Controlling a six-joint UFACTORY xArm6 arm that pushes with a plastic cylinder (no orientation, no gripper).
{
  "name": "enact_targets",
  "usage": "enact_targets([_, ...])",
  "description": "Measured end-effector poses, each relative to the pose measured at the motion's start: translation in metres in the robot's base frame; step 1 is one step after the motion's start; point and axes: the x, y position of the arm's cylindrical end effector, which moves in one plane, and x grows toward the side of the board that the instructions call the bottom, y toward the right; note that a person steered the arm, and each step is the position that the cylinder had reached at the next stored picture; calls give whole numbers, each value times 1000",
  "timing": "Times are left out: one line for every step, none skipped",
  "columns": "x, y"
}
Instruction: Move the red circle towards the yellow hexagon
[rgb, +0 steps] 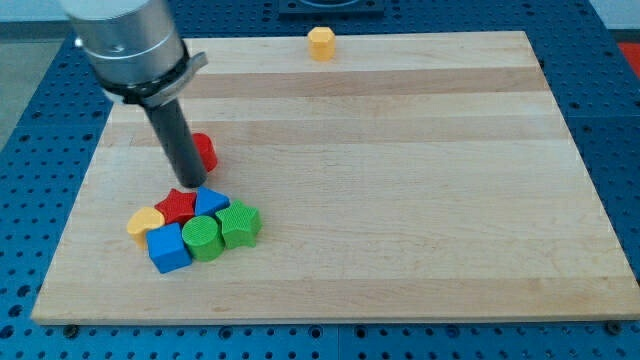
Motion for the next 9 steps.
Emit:
enact_targets([-18, 8])
enact_targets([-38, -2])
enact_targets([-61, -20])
enact_targets([-87, -52])
enact_targets([-119, -62])
enact_targets([-134, -60])
enact_targets([-126, -45])
enact_targets([-103, -24])
enact_targets([-100, 6])
